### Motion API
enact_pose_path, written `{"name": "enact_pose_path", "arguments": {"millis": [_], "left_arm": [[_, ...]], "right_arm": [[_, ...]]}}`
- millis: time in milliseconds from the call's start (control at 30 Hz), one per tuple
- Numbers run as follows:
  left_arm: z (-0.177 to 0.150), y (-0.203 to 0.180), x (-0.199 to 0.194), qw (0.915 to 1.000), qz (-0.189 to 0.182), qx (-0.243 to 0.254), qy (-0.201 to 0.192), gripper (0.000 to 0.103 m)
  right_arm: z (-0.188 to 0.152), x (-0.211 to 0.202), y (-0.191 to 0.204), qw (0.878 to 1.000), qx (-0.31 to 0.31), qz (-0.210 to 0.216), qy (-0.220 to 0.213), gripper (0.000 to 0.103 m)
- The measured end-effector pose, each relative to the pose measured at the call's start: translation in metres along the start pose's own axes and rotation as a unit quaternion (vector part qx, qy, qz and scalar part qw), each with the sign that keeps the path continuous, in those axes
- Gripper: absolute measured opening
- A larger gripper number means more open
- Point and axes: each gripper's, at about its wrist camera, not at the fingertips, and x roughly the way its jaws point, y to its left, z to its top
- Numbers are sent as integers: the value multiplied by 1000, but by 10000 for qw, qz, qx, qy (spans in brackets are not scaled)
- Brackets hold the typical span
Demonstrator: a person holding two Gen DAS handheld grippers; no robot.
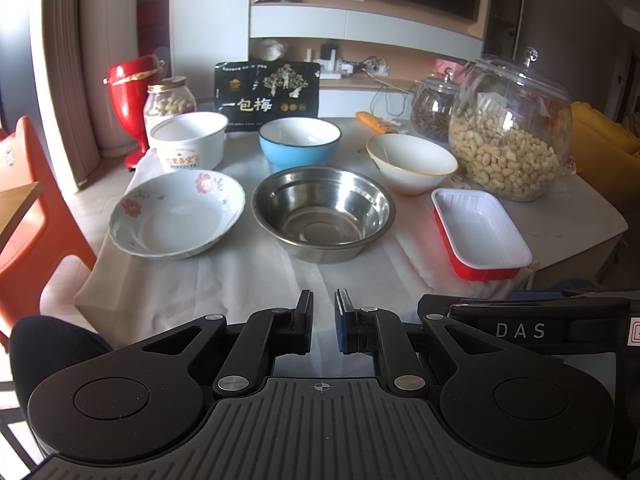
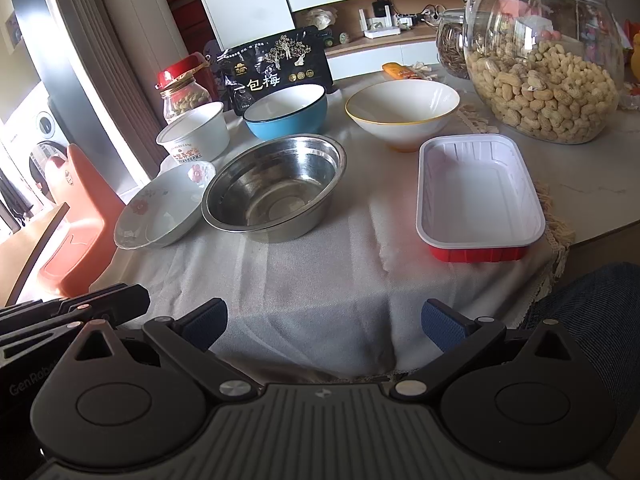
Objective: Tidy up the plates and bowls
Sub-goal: 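Move the left gripper toward the rim of the stainless steel bowl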
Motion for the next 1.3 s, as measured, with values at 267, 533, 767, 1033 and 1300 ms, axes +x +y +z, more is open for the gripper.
{"name": "enact_pose_path", "arguments": {"millis": [267,533,767,1033,1300], "left_arm": [[4,-2,3,10000,7,6,63,15],[38,34,37,9971,534,-507,-169,15],[65,63,105,9923,72,-747,986,15],[76,80,139,9891,64,-1124,953,15],[81,107,159,9775,-219,-1732,1181,13]], "right_arm": [[2,2,-6,10000,91,26,3,103],[35,2,-14,9975,-228,-109,-658,103],[85,43,-29,9961,-332,636,-505,103],[131,119,-31,9946,-143,1011,192,103],[147,176,-32,9918,1,1131,593,98]]}}
